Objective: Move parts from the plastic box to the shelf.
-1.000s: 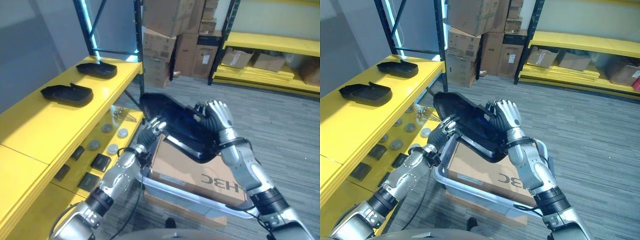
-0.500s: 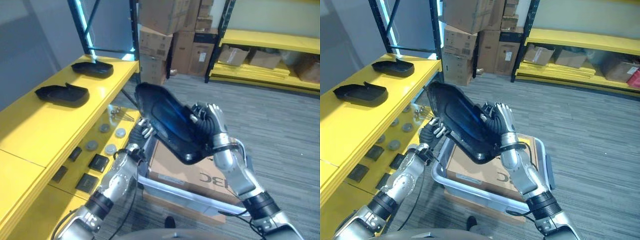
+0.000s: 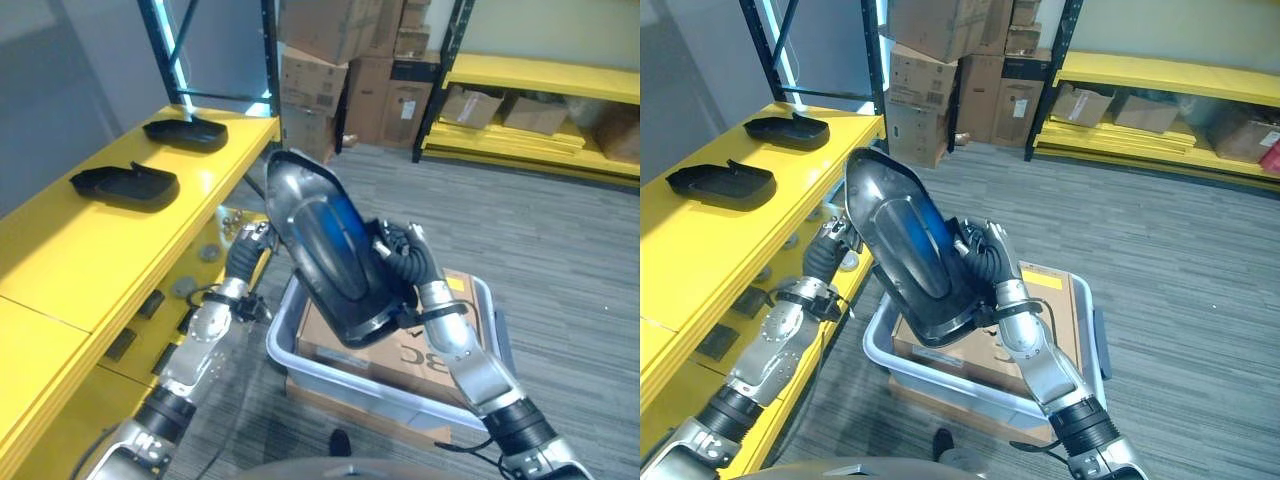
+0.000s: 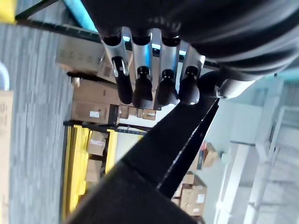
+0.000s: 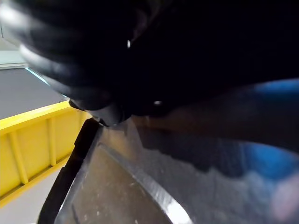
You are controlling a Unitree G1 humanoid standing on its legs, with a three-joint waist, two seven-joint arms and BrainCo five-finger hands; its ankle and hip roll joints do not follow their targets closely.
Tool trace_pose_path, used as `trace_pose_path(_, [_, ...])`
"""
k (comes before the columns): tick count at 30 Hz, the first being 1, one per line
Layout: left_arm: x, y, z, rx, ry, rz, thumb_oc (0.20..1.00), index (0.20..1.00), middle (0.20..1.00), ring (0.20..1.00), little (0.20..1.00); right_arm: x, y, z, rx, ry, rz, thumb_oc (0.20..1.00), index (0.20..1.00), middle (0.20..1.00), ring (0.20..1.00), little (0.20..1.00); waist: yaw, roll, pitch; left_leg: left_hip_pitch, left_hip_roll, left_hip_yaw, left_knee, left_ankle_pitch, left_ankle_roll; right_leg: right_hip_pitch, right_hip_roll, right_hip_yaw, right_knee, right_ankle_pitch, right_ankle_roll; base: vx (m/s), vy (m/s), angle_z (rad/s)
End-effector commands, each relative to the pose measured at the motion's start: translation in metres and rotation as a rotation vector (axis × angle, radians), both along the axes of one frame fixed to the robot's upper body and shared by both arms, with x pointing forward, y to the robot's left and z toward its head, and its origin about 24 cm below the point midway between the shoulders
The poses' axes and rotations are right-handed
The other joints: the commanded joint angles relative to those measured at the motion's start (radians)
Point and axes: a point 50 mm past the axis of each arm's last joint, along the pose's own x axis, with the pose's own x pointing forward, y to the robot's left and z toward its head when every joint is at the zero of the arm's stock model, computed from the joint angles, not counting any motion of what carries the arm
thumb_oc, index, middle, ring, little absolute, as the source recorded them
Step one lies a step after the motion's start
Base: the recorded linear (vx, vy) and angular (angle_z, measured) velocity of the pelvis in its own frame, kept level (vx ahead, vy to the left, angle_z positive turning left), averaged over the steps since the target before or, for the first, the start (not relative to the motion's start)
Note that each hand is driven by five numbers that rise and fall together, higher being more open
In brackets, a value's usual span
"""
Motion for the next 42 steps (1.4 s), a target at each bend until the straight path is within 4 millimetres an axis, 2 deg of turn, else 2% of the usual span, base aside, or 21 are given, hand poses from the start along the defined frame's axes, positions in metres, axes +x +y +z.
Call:
trace_pose_path(1, [0.005, -0.035, 0.042, 0.193, -0.309, -0.124, 0.2, 0.2, 0.2, 0.2, 0.2, -0.029, 0.035, 0.053, 0.067, -0.289, 0.293, 0.2, 0.2, 0.2, 0.2, 0.2, -0.002, 0.008, 0.002, -0.026, 0.094, 0.04, 0.02, -0.042, -0.047, 0.105, -0.03, -0.032, 0.083, -0.271, 0.042, 0.0, -0.041, 0.17])
trace_pose_path(3, [0.005, -0.042, 0.053, 0.249, -0.389, -0.137, 0.2, 0.2, 0.2, 0.2, 0.2, -0.034, 0.03, 0.057, 0.077, -0.316, 0.286, 0.2, 0.2, 0.2, 0.2, 0.2, -0.015, 0.015, 0.003, -0.029, 0.095, 0.045, 0.017, -0.038, -0.049, 0.102, -0.029, -0.033, 0.076, -0.267, 0.044, -0.01, -0.04, 0.1])
trace_pose_path(9, [0.008, -0.057, 0.07, 0.263, -0.479, -0.154, 0.2, 0.2, 0.2, 0.2, 0.2, -0.038, 0.021, 0.066, 0.07, -0.375, 0.251, 0.2, 0.2, 0.2, 0.2, 0.2, -0.039, 0.028, 0.005, -0.037, 0.097, 0.062, 0.009, -0.028, -0.053, 0.088, -0.025, -0.019, 0.063, -0.254, 0.047, -0.02, -0.015, -0.05])
trace_pose_path(11, [0.01, -0.063, 0.073, 0.231, -0.465, -0.165, 1.0, 1.0, 1.0, 1.0, 1.0, -0.037, 0.017, 0.071, 0.035, -0.414, 0.219, 0.2, 0.2, 0.2, 0.2, 0.2, -0.045, 0.032, 0.004, -0.038, 0.099, 0.066, 0.006, -0.026, -0.054, 0.085, -0.024, -0.018, 0.059, -0.25, 0.048, -0.01, -0.016, -0.07])
trace_pose_path(14, [0.013, -0.071, 0.075, 0.197, -0.445, -0.19, 1.0, 1.0, 1.0, 1.0, 1.0, -0.034, 0.008, 0.08, -0.05, -0.479, 0.144, 0.2, 0.2, 0.2, 0.2, 0.2, -0.051, 0.032, 0.001, -0.039, 0.099, 0.067, 0.004, -0.025, -0.053, 0.087, -0.022, -0.017, 0.052, -0.247, 0.047, -0.01, -0.016, -0.09])
trace_pose_path(15, [0.014, -0.074, 0.077, 0.187, -0.433, -0.204, 1.0, 1.0, 1.0, 1.0, 1.0, -0.031, -0.002, 0.086, -0.117, -0.521, 0.073, 0.2, 0.2, 0.2, 0.2, 0.2, -0.053, 0.03, -0.004, -0.04, 0.098, 0.066, 0.002, -0.025, -0.053, 0.088, -0.021, -0.018, 0.048, -0.245, 0.047, 0.0, -0.01, -0.08])
trace_pose_path(17, [0.014, -0.074, 0.077, 0.187, -0.434, -0.204, 1.0, 1.0, 1.0, 1.0, 1.0, -0.031, -0.002, 0.086, -0.117, -0.522, 0.072, 0.2, 0.2, 0.2, 0.2, 0.2, -0.052, 0.031, -0.004, -0.04, 0.098, 0.066, 0.002, -0.025, -0.053, 0.088, -0.021, -0.018, 0.047, -0.245, 0.047, 0.0, -0.005, -0.02])
trace_pose_path(18, [0.017, -0.074, 0.074, 0.173, -0.399, -0.21, 1.0, 1.0, 1.0, 1.0, 1.0, -0.027, -0.018, 0.091, -0.191, -0.552, -0.023, 0.2, 0.2, 0.2, 0.2, 0.2, -0.051, 0.027, -0.01, -0.041, 0.097, 0.064, 0.002, -0.026, -0.052, 0.09, -0.021, -0.019, 0.046, -0.243, 0.048, 0.0, 0.0, 0.0])
trace_pose_path(22, [0.02, -0.071, 0.068, 0.178, -0.352, -0.218, 1.0, 1.0, 1.0, 1.0, 1.0, -0.023, -0.036, 0.097, -0.284, -0.565, -0.123, 0.2, 0.2, 0.2, 0.2, 0.2, -0.047, 0.018, -0.016, -0.042, 0.093, 0.059, 0.001, -0.029, -0.05, 0.094, -0.023, -0.023, 0.044, -0.24, 0.049, 0.0, 0.0, 0.0])
trace_pose_path(31, [0.021, -0.059, 0.049, 0.121, -0.22, -0.224, 1.0, 1.0, 1.0, 1.0, 1.0, -0.017, -0.058, 0.095, -0.408, -0.516, -0.243, 0.2, 0.2, 0.2, 0.2, 0.2, -0.032, 0.003, -0.023, -0.046, 0.086, 0.045, 0.001, -0.034, -0.042, 0.095, -0.025, -0.028, 0.046, -0.239, 0.052, 0.0, 0.002, 0.01])
trace_pose_path(36, [0.02, -0.057, 0.049, 0.091, -0.205, -0.235, 1.0, 1.0, 1.0, 1.0, 1.0, -0.015, -0.064, 0.093, -0.428, -0.492, -0.276, 0.2, 0.2, 0.2, 0.2, 0.2, -0.028, -0.002, -0.024, -0.045, 0.084, 0.044, 0.002, -0.036, -0.039, 0.096, -0.027, -0.03, 0.047, -0.238, 0.053, 0.0, 0.01, 0.08])
trace_pose_path(42, [0.016, -0.049, 0.048, 0.032, -0.192, -0.233, 1.0, 1.0, 1.0, 1.0, 1.0, -0.01, -0.09, 0.089, -0.547, -0.46, -0.437, 0.2, 0.2, 0.2, 0.2, 0.2, -0.022, -0.009, -0.026, -0.043, 0.078, 0.04, 0.002, -0.042, -0.033, 0.098, -0.031, -0.028, 0.047, -0.238, 0.054, 0.0, 0.003, 0.03])
